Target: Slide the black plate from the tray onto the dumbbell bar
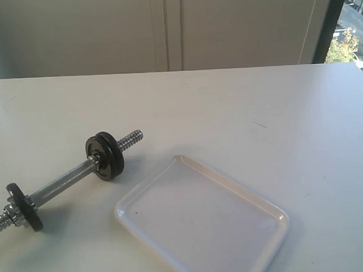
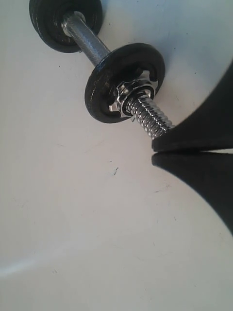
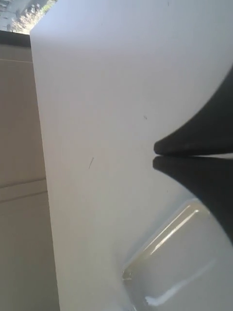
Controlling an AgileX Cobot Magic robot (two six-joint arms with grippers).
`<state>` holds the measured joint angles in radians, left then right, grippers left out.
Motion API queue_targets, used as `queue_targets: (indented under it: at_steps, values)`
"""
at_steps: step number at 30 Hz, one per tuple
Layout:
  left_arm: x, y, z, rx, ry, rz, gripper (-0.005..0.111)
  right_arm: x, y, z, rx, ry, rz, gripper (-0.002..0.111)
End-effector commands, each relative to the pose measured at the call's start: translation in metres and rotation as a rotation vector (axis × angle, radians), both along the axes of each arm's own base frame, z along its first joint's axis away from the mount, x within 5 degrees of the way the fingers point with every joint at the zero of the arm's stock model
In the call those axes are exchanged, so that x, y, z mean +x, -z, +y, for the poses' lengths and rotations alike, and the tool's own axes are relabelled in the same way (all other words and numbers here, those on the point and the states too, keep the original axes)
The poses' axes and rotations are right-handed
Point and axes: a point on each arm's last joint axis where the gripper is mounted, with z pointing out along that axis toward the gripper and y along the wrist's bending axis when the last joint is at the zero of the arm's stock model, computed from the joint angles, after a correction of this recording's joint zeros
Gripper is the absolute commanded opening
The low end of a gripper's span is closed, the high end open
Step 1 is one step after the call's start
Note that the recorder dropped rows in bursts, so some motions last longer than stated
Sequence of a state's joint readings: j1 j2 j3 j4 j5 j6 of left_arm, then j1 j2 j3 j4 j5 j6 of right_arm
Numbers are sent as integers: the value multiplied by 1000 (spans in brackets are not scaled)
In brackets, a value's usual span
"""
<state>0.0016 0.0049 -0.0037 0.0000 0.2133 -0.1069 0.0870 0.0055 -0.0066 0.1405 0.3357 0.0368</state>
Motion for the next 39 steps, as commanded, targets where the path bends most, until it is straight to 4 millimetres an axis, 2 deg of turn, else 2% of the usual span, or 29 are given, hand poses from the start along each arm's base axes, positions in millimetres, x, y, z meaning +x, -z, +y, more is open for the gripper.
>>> queue_targets:
  at_steps: [1,39]
  values:
    - [0,1,0,1,-2,-5,0,0,2,-4,-111,19,-9,0]
    - [0,1,0,1,-2,-5,0,0,2,-7,-113,70,-6,0]
